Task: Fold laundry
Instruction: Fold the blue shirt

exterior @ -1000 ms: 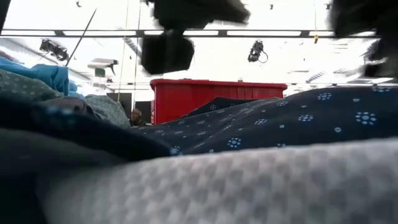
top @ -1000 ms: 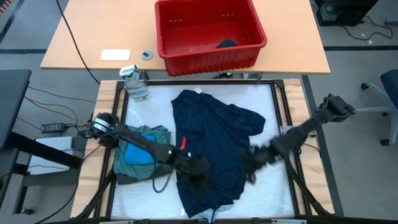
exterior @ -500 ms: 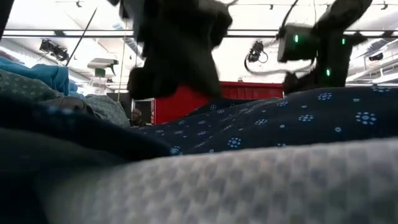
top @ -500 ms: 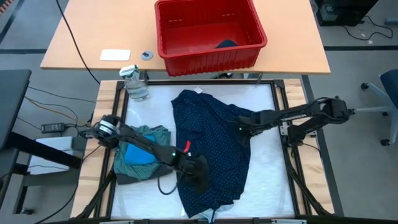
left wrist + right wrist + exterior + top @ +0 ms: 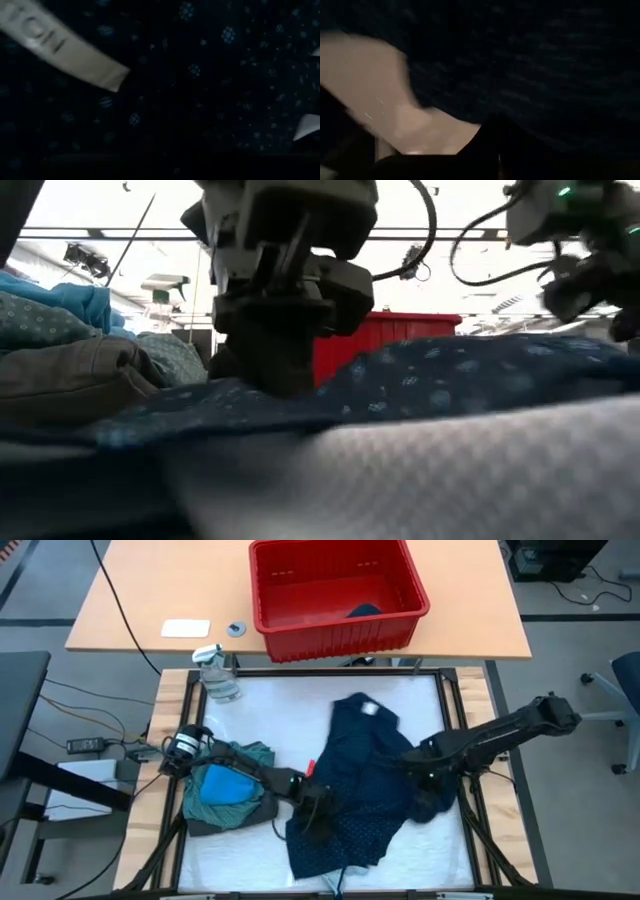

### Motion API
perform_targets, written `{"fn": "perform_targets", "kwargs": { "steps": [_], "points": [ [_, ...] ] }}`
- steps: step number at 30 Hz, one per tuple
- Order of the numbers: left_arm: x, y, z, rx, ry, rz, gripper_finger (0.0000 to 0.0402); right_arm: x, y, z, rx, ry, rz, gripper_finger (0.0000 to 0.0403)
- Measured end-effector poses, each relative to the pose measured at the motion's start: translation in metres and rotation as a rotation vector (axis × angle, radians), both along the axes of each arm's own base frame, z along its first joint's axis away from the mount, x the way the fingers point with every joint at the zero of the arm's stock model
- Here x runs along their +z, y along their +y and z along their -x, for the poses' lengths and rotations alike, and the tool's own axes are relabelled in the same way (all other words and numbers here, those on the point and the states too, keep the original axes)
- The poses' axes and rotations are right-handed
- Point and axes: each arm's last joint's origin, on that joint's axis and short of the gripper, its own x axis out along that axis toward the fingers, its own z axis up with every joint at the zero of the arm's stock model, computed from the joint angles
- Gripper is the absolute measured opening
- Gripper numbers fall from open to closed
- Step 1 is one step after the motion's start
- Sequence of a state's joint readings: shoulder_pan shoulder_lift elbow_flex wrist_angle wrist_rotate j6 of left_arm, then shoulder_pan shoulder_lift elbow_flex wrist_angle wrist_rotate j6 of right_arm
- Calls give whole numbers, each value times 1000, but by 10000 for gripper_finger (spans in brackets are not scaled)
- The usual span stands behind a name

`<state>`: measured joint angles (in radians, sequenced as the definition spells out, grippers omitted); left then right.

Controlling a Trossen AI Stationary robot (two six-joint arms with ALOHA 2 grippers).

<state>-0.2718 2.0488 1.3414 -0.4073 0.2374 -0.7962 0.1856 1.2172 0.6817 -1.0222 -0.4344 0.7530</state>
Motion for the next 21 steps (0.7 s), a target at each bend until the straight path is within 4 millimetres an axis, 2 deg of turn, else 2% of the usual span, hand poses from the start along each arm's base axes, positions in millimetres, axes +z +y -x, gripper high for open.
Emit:
{"fn": "perform_targets", "kwargs": {
  "steps": [4, 6, 9, 12, 16, 21],
  "points": [
    [5, 23, -2, 4, 6, -10, 20, 32, -5, -6, -12, -137, 38, 4],
    [6, 35, -2, 15, 12, -24, 20, 38, -17, -10, -36, -195, 129, 4],
    [8, 48, -1, 20, 23, -32, 20, 41, -42, -29, -93, -354, 274, 4],
    [10, 57, 1, 13, 58, 12, 20, 30, -68, -51, -109, -467, 361, 4],
    [12, 58, 10, 11, 154, 96, 20, 9, -102, -80, -147, -553, 414, 3],
    [18, 52, 20, 24, 234, 118, 21, -28, -149, -93, -220, -469, 490, 3]
  ]
}}
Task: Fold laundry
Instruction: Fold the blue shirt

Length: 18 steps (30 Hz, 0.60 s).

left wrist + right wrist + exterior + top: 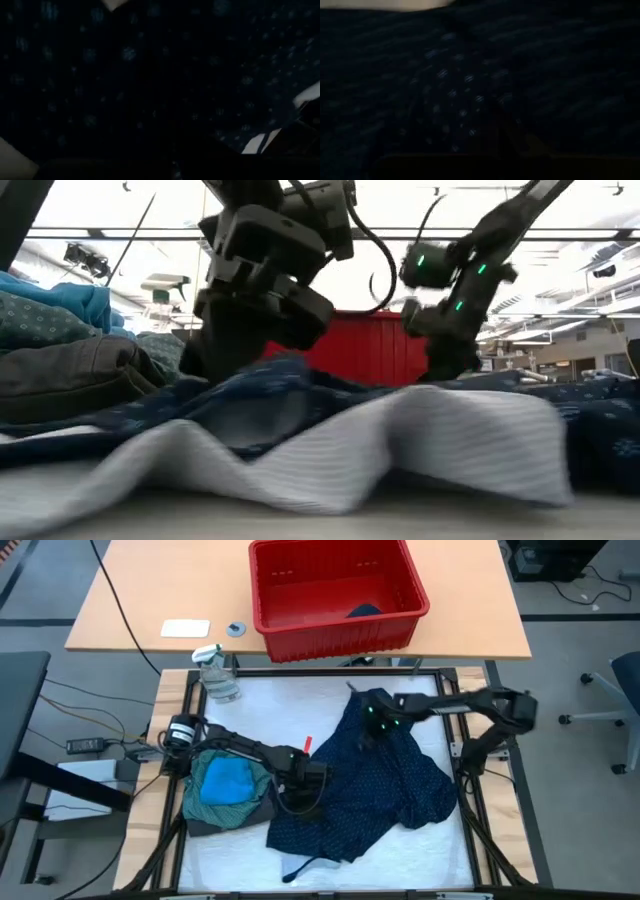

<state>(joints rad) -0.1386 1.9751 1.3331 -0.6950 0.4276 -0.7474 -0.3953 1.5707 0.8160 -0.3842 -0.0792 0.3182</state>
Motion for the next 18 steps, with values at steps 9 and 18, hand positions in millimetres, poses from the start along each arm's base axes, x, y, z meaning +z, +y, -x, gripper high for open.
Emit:
{"fn": "perform_targets", "kwargs": {
  "steps": [9, 18],
  "points": [
    [39, 22, 15, 81, -48, -234, 56, 18, -75, 10, -100, 73, 51, 3],
    [114, 32, 33, 80, -407, -466, 152, 119, -36, 28, 203, -80, -13, 38]
  ]
}}
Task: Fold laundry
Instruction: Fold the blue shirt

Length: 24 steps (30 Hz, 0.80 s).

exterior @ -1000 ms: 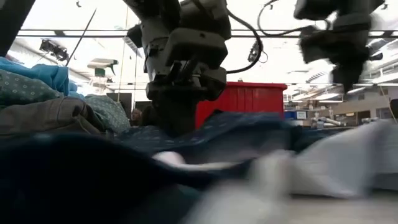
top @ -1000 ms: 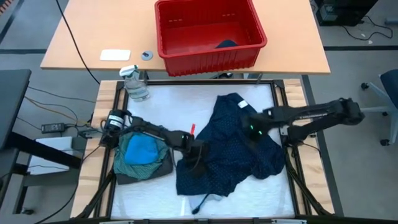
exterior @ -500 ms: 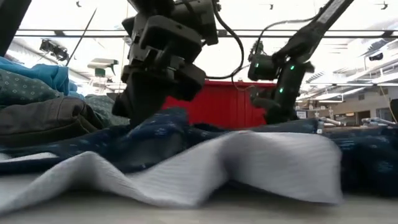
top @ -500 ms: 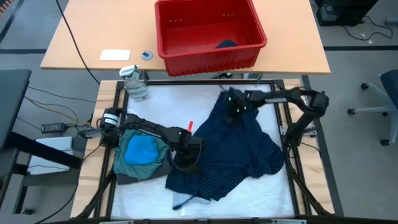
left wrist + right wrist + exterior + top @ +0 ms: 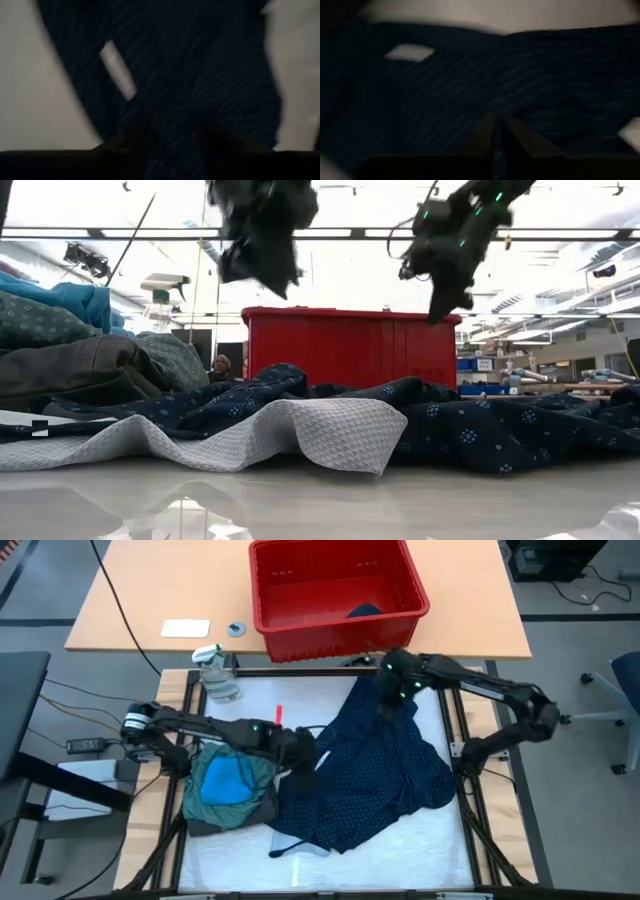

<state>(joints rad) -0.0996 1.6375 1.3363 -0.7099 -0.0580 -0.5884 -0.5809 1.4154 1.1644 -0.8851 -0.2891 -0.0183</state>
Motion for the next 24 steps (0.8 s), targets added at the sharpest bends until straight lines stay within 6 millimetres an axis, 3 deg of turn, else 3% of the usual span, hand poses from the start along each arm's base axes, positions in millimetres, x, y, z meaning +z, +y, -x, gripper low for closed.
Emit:
{"fn": "perform_targets", "kwargs": {
  "steps": [5, 15, 19, 24],
  "points": [
    [1, -39, -20, -154, -211, -40, 190, 10, 56, 18, 382, -40, -23, 83],
    [-67, -151, -53, -313, -422, 71, 222, -29, 149, 42, 915, 46, -2, 229],
    [-94, -190, -56, -355, -425, 88, 222, -40, 181, 51, 1008, 139, 99, 242],
    [-106, -209, -64, -345, -291, 8, 222, -41, 209, 60, 991, 187, 99, 234]
  ]
}}
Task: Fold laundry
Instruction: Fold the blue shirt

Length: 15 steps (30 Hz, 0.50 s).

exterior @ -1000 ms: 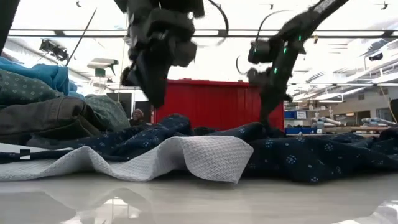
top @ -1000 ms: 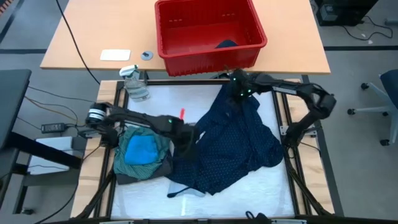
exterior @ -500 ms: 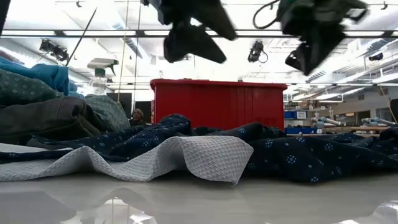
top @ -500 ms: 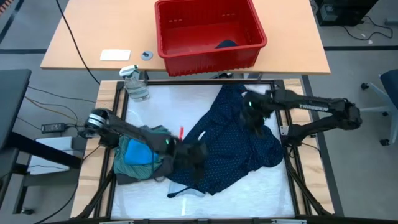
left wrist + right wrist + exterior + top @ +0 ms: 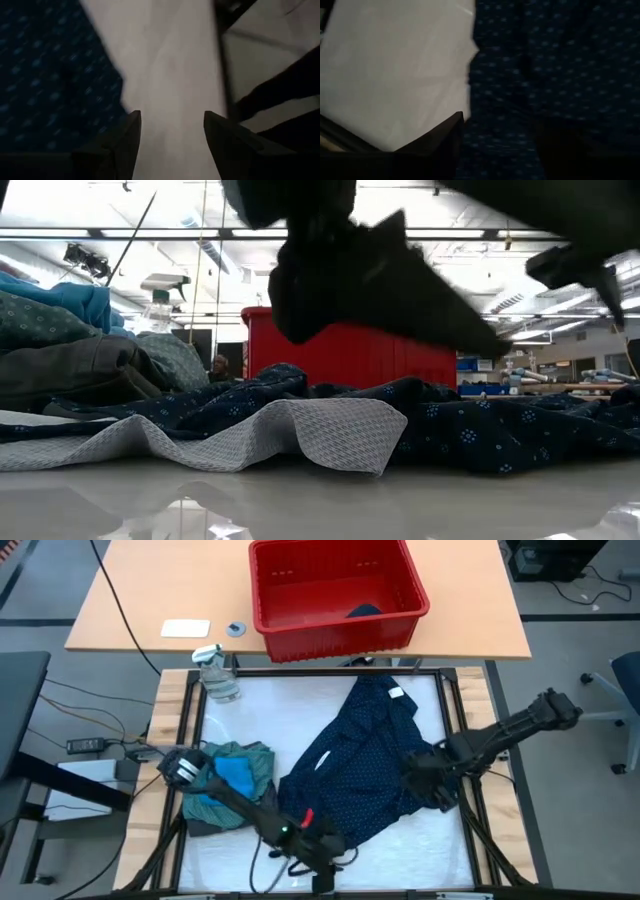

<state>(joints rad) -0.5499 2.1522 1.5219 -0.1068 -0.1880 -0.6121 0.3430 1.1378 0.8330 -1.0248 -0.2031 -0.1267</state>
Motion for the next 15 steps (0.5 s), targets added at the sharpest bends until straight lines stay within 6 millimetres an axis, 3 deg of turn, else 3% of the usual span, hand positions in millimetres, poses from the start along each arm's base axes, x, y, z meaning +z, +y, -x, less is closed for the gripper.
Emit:
{"fn": "perform_targets", "kwargs": {
  "steps": [6, 11, 15],
  "points": [
    [-6, 2, -7, 63, 156, -223, 222, 0, 23, 11, -31, 34, 10, 231],
    [-6, 7, -11, 88, 176, -257, 220, -2, 34, 21, 32, 20, 87, 231],
    [-10, 13, -8, 170, 240, -225, 189, -17, 36, 27, 11, 41, 111, 228]
  ]
}}
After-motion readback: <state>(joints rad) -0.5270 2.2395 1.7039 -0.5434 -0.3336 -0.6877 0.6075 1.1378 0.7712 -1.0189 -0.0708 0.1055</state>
